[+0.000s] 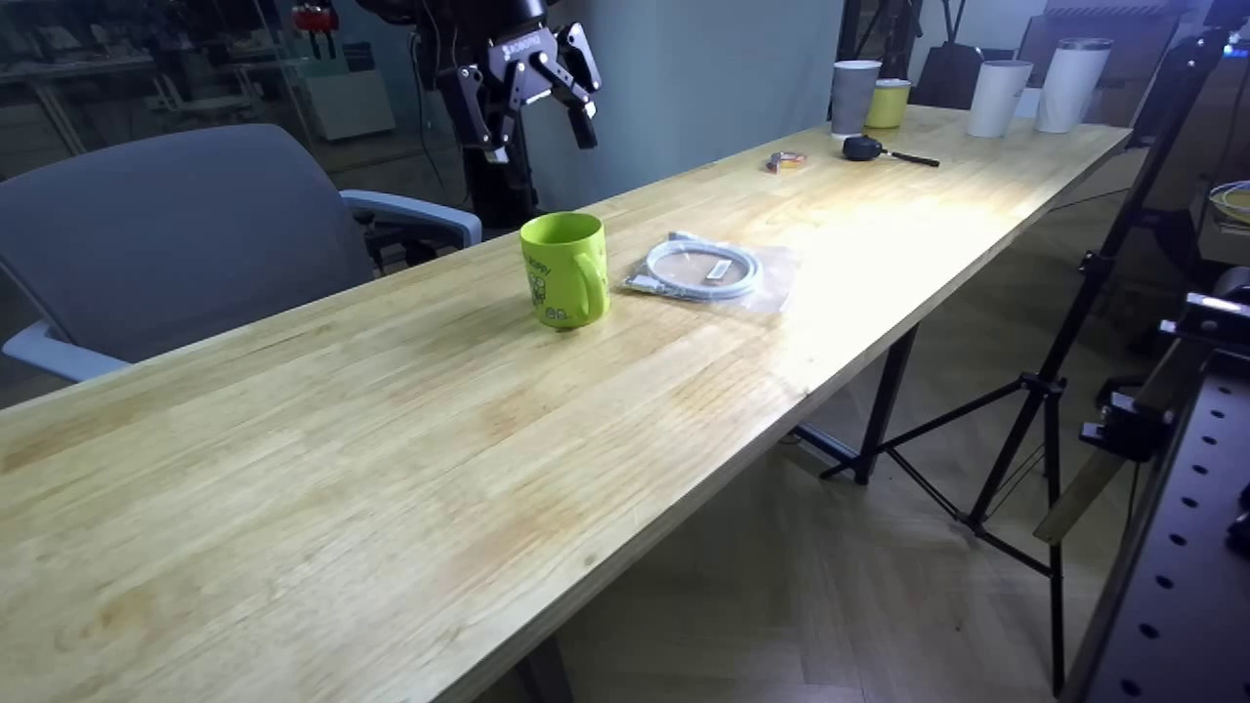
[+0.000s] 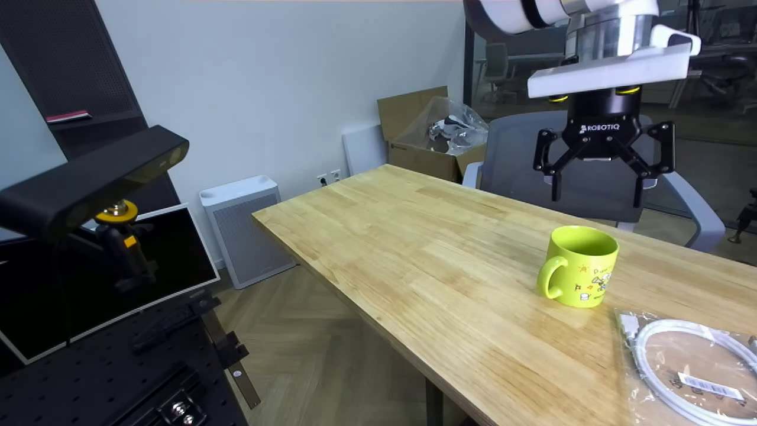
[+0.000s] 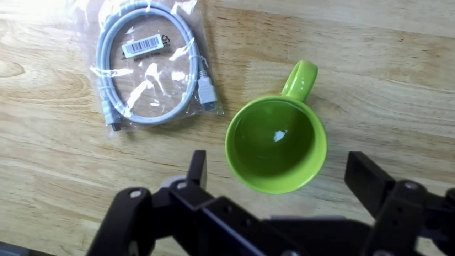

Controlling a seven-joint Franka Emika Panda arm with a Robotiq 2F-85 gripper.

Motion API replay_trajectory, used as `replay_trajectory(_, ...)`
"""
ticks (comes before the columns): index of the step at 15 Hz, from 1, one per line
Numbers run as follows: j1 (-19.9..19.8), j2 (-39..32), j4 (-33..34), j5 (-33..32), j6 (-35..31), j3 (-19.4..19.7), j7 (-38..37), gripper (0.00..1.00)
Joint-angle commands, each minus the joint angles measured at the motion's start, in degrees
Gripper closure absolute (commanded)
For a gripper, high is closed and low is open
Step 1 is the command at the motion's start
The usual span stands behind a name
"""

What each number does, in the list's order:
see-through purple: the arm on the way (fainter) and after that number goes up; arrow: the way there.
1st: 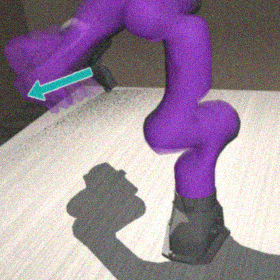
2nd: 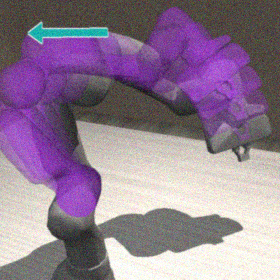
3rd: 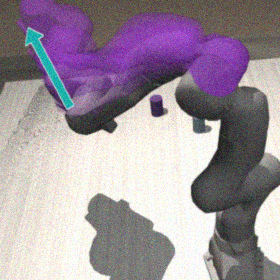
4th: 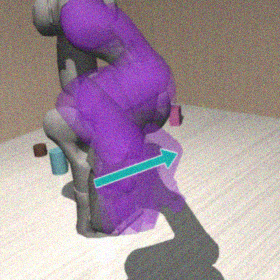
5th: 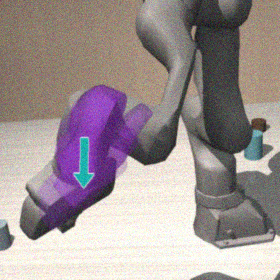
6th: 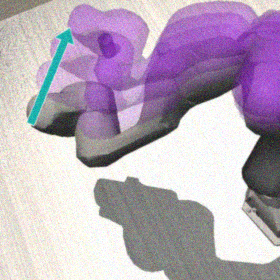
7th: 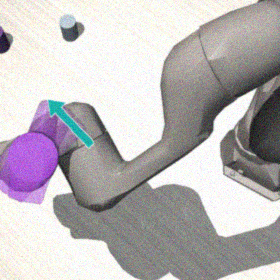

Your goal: Move the green cup to the left

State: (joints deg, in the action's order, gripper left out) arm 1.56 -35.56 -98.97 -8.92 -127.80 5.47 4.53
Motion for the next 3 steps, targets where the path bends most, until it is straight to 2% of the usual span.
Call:
replay_trajectory(1, -0.85, 0.01, 0.13, -0.69, 0.23, -0.97, -0.42, 0.0)
replay_trajectory(3, -0.85, 0.01, 0.13, -0.71, 0.3, -0.97, -0.42, 0.0)
